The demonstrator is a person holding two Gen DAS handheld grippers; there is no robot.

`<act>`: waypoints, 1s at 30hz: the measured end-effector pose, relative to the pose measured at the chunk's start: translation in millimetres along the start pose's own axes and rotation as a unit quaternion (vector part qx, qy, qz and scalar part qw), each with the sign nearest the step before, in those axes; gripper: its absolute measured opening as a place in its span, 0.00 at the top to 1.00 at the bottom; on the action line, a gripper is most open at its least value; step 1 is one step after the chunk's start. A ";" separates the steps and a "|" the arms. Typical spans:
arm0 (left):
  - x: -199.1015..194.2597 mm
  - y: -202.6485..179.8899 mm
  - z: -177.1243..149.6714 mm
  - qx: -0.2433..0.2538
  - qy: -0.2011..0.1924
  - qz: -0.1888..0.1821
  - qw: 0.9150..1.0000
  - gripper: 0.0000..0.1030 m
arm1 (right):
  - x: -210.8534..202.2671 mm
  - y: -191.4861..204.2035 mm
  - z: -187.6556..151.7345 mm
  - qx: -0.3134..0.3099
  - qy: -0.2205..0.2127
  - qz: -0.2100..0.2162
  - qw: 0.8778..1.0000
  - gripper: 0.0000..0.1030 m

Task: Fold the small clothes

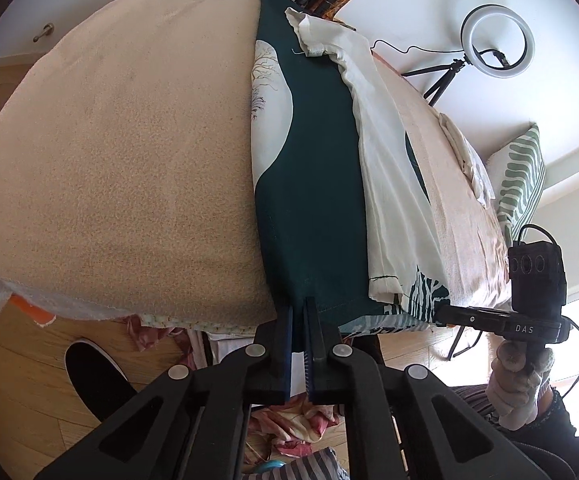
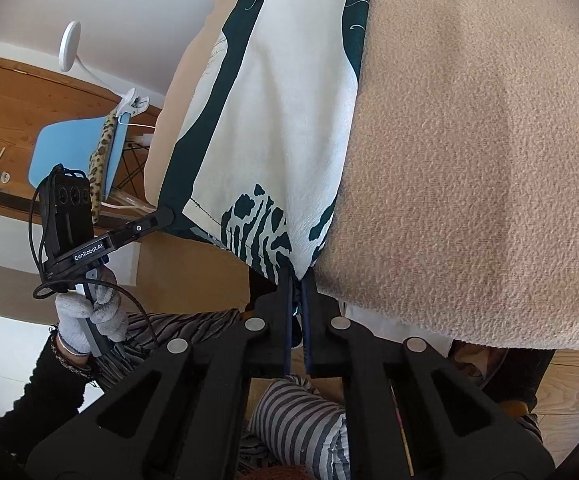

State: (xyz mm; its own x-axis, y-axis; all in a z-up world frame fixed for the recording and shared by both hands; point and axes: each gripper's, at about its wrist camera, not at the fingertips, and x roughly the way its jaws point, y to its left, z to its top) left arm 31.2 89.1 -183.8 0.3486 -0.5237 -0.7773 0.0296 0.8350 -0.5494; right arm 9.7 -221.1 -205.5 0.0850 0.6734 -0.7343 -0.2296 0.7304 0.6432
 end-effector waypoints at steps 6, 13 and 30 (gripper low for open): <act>-16.0 -11.5 5.6 0.004 -0.023 -0.033 0.999 1.00 | -25.8 4.5 2.1 -0.007 -0.039 0.045 0.998 0.96; -24.9 -23.8 32.4 -0.002 -0.039 -0.059 0.997 1.00 | -41.1 4.8 23.0 0.014 -0.071 0.060 0.996 0.96; 15.2 -15.2 169.2 0.005 -0.073 -0.021 0.997 1.00 | -49.0 -1.8 163.9 0.007 -0.124 0.009 0.992 0.96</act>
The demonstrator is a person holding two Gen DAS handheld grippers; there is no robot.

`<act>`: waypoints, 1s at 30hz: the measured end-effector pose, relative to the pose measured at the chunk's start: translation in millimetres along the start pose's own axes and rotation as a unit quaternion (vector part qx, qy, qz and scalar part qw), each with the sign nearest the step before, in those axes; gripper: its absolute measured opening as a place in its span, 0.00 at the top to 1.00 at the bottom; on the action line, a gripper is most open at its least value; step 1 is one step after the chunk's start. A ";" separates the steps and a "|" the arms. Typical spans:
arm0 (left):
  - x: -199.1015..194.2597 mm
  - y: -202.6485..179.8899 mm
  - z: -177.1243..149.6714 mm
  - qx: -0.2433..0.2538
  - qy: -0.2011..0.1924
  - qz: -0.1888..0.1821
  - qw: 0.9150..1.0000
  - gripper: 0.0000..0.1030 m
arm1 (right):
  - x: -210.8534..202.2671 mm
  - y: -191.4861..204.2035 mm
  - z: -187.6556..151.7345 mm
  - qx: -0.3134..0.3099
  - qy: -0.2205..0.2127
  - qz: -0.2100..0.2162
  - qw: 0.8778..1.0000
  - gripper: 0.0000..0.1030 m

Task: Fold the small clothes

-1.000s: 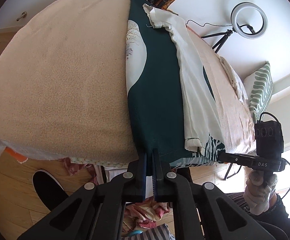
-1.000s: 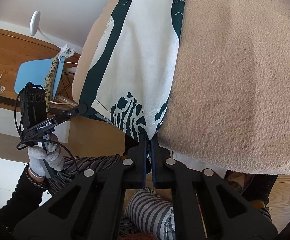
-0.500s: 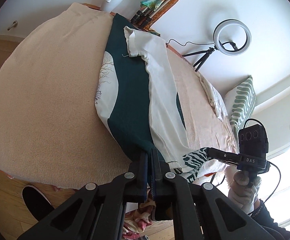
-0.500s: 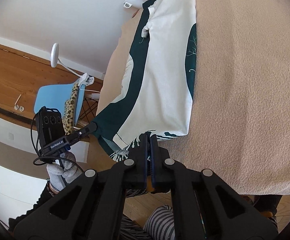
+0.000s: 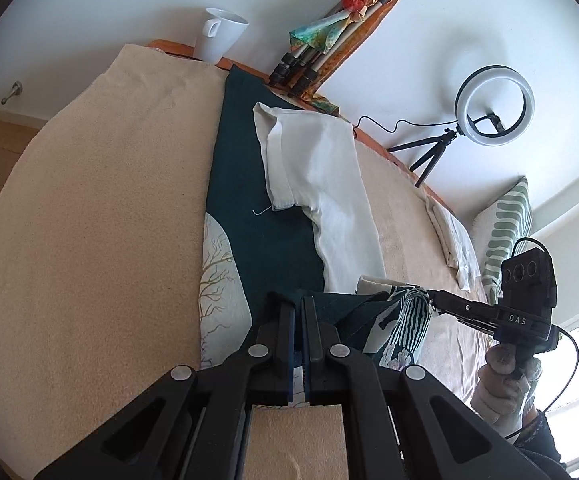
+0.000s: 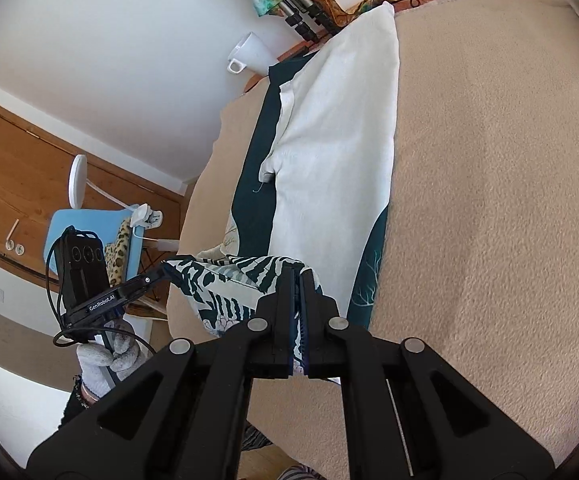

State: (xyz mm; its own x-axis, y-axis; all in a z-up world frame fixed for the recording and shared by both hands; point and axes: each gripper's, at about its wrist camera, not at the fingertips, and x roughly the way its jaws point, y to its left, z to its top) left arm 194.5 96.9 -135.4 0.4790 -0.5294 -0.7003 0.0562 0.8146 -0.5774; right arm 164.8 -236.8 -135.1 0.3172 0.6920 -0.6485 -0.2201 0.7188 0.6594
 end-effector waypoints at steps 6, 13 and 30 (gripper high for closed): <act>32.1 22.1 25.0 -0.014 -0.003 0.027 1.000 1.00 | 35.9 -26.9 37.8 0.025 0.000 -0.020 0.999 0.96; 46.2 31.5 30.0 -0.019 -0.011 0.047 0.999 0.95 | 53.0 -42.6 49.8 0.035 0.001 -0.037 0.999 0.96; 17.0 4.0 30.0 0.065 -0.061 0.092 0.992 0.71 | 0.9 -15.6 56.9 -0.020 -0.061 -0.098 0.993 0.79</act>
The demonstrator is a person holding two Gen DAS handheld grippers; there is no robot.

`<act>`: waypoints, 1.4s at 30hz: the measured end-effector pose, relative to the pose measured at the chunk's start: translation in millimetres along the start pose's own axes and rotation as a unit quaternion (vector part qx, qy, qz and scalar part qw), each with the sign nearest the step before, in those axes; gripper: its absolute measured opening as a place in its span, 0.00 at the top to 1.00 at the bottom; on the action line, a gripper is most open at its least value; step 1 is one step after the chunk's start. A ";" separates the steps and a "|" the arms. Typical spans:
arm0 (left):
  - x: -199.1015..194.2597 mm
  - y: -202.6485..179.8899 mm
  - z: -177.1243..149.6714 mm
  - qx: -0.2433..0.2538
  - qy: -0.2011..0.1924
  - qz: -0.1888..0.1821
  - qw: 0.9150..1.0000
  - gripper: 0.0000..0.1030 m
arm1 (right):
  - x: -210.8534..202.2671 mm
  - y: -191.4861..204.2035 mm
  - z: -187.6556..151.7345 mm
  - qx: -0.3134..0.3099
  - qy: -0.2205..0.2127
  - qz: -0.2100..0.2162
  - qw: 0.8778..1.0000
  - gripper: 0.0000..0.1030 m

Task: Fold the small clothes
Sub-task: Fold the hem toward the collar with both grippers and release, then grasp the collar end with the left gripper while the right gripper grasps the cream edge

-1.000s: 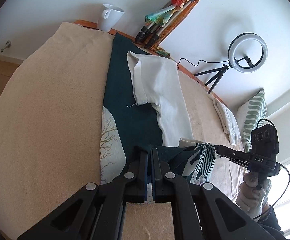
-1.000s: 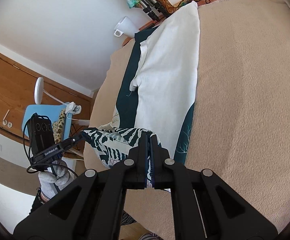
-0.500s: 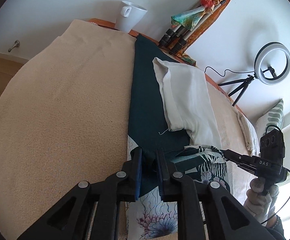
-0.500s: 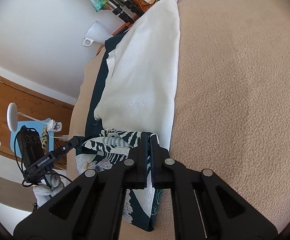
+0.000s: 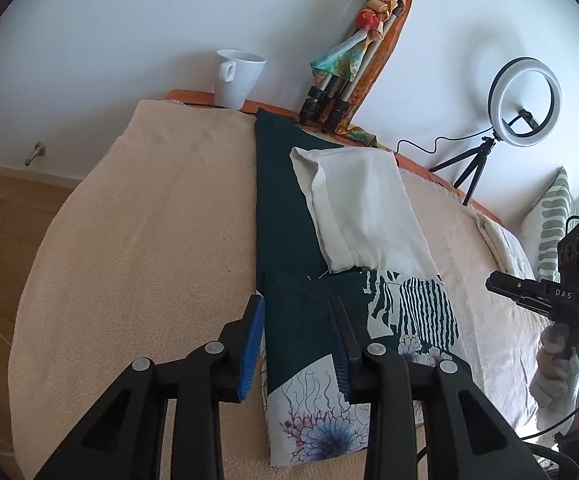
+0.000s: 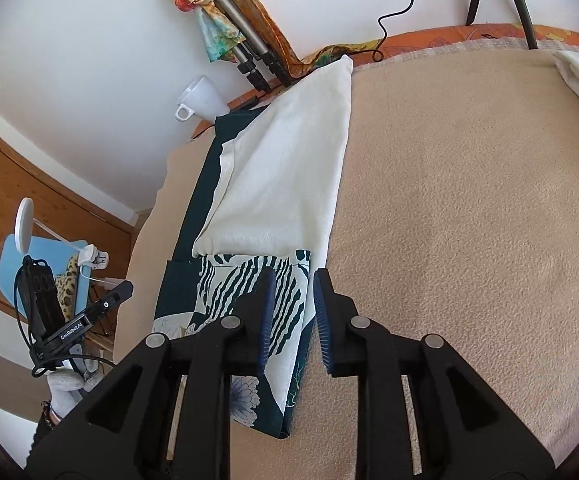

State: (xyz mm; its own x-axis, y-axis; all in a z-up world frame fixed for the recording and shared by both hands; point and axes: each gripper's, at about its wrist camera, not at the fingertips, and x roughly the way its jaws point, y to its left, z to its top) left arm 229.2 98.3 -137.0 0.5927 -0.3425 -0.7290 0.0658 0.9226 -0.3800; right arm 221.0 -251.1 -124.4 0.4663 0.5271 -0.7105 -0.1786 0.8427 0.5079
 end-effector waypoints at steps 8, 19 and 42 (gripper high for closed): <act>31.0 -11.8 50.9 0.026 0.000 -0.005 1.000 0.57 | -5.9 -8.5 25.2 -0.016 -0.005 -0.011 1.000 0.66; 115.2 25.8 133.3 -0.001 0.024 -0.009 1.000 0.44 | 61.1 -32.8 101.4 0.007 0.006 -0.004 1.000 0.57; 227.1 30.1 201.4 0.011 0.025 -0.011 1.000 0.75 | 162.9 -53.5 202.4 0.014 -0.017 0.011 1.000 0.62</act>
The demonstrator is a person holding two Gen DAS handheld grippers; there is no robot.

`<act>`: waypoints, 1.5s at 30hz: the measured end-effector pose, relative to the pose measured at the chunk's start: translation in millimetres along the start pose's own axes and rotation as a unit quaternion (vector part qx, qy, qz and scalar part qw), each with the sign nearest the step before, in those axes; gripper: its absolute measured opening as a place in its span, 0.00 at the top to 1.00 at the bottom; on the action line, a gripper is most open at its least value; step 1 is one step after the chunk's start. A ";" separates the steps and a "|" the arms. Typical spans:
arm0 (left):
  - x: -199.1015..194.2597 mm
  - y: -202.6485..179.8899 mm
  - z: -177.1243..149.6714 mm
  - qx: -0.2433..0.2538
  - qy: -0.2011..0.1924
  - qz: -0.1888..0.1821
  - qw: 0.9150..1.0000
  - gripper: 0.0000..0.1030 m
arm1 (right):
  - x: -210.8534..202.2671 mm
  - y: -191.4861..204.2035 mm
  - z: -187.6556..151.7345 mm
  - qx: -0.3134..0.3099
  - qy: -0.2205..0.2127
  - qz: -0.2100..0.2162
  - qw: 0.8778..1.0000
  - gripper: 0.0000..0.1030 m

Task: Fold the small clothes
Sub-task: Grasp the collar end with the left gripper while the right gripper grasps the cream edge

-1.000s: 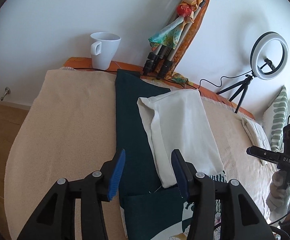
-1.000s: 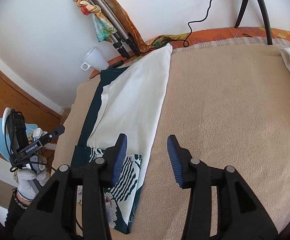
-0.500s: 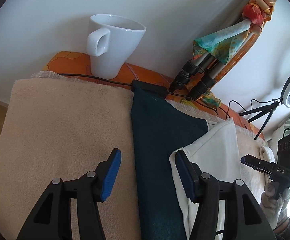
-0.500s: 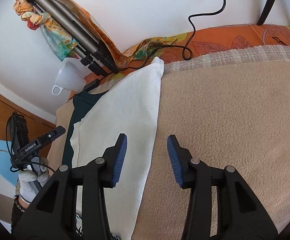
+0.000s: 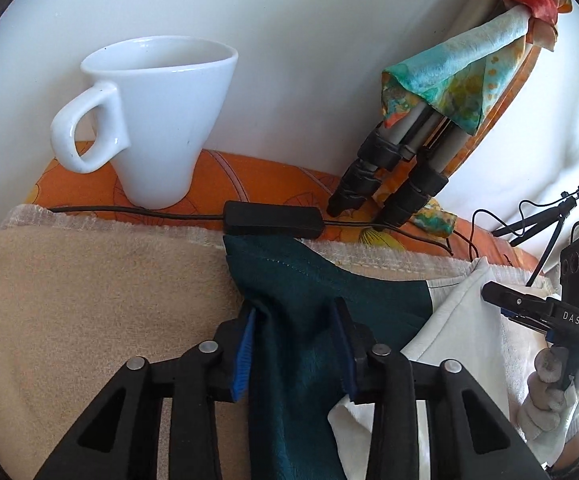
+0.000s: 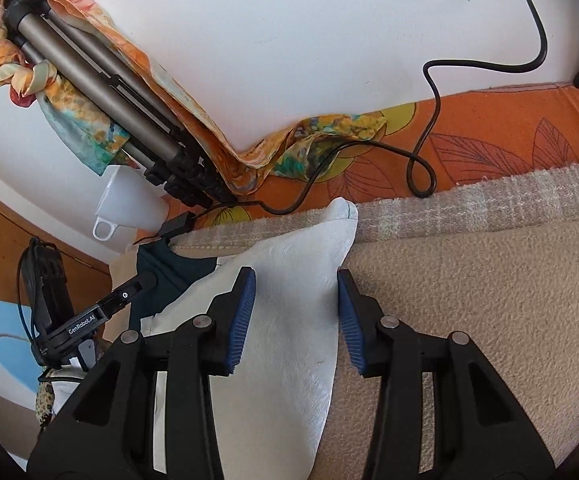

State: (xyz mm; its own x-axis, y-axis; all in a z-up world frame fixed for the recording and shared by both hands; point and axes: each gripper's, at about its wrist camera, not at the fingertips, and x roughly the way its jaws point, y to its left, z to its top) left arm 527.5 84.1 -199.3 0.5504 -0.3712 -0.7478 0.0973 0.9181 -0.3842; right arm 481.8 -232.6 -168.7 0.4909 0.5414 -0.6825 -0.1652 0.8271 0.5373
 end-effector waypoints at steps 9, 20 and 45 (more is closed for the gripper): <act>-26.1 -10.2 -2.9 0.019 -0.021 -0.022 0.999 1.00 | -18.6 21.7 -2.5 -0.034 -0.023 0.009 0.999 0.95; -103.7 -31.3 -31.7 0.039 -0.044 -0.048 0.997 1.00 | -85.2 55.8 -22.7 -0.060 -0.051 0.032 0.996 0.95; -223.4 -62.1 -216.5 0.130 -0.008 -0.023 0.991 1.00 | -185.0 94.6 -239.6 -0.148 -0.022 -0.026 0.988 0.95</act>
State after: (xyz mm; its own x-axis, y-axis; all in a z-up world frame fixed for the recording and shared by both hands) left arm 218.9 80.0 -125.6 0.5531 -0.4141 -0.7229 0.3318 0.9054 -0.2647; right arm 170.5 -218.3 -110.3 0.5408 0.4956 -0.6796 -0.3781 0.8650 0.3299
